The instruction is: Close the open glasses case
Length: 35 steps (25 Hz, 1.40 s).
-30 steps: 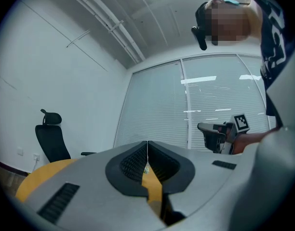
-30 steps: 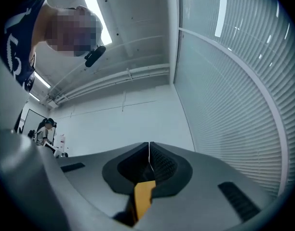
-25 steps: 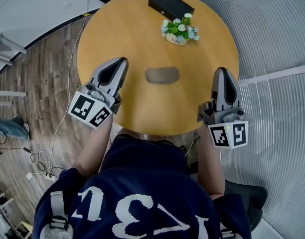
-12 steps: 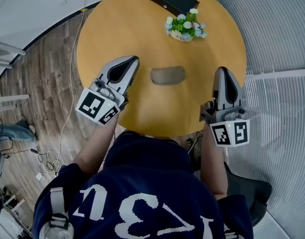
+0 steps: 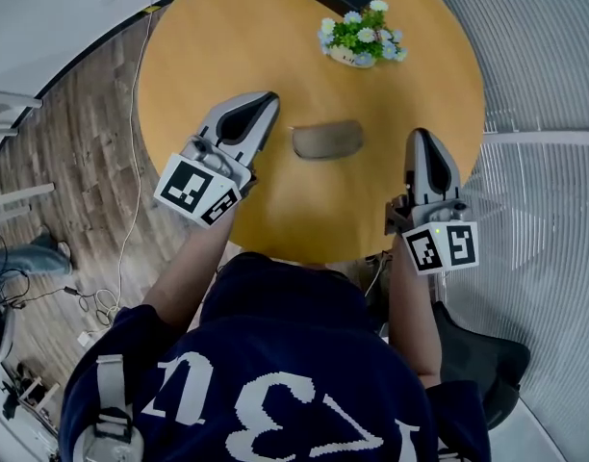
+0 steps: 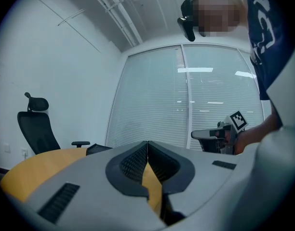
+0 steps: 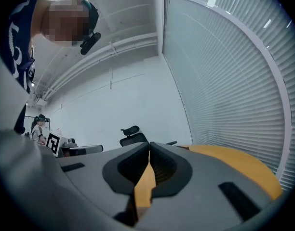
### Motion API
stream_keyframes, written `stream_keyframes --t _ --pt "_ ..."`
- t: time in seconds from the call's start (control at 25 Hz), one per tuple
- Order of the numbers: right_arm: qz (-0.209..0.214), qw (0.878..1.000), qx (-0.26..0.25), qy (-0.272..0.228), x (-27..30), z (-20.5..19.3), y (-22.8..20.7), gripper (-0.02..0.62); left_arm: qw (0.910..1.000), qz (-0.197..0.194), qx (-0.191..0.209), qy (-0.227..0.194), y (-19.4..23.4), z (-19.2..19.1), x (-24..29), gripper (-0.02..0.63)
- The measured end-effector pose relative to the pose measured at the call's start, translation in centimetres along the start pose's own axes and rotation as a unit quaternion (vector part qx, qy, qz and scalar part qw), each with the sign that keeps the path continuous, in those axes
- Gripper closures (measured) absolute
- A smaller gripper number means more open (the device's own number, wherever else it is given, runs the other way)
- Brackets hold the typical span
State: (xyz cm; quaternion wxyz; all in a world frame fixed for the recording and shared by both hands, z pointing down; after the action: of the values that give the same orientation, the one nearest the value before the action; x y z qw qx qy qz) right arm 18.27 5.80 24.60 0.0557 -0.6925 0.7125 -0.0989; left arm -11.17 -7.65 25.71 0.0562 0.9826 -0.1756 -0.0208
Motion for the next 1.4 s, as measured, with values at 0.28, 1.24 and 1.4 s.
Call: stream_keyframes --t 0.28,1.24,1.4 --pt "-0.013 0.997 0.023 0.076 1.0 -4.9 -1.7 0.565 0.9995 0.017 -0.012 0.022 1.6 -3.1 0.9 0.592" --pt "0.02 0.942 0.024 0.334 5.1 -18.0 -3.8 0.512 0.9952 0.021 -0.046 0.084 3.2 -9.3 2.0 0.591" --pt "0.026 0.94 0.02 0.34 6.9 -17.9 -5.1 0.502 0.995 0.026 -0.045 0.085 3.7 -9.6 2.0 0.591"
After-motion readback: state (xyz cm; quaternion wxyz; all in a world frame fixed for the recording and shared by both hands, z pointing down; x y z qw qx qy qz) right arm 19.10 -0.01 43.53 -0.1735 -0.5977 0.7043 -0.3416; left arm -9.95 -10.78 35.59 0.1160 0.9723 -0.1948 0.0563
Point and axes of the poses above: the fingertips, and each gripper's own axes: x forward along the fingers, y to its left, z out of its top, the point moved 10 cm from there along -x, backward along the fingers, and after that the axes turned 8 degrees about -z, right-handed, at the moved point
